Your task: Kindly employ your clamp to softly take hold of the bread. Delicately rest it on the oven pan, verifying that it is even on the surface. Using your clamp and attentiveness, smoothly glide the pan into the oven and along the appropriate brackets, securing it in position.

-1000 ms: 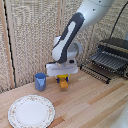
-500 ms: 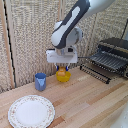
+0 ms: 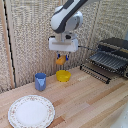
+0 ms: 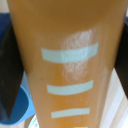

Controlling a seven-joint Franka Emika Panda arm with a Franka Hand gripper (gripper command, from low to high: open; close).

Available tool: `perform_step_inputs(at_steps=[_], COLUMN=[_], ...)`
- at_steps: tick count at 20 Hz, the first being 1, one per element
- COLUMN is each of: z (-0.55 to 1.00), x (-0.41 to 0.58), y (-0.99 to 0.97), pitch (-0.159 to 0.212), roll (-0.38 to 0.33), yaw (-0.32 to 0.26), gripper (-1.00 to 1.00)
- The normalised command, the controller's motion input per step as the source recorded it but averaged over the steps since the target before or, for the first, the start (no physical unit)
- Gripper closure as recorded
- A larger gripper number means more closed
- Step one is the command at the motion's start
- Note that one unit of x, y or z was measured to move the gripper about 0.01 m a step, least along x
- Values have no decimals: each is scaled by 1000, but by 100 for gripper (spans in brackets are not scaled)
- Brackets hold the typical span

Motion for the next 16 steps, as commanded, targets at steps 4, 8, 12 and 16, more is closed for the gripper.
perform_step_inputs(at_steps=[4, 8, 12, 16], z=[729, 577, 366, 239], x=[21, -2, -38, -48], y=[-428, -599, -748, -816], pitch=[60, 15, -39, -91], roll=[16, 18, 1, 0], yaw=[-263, -203, -148, -120], gripper=[100, 100, 100, 100])
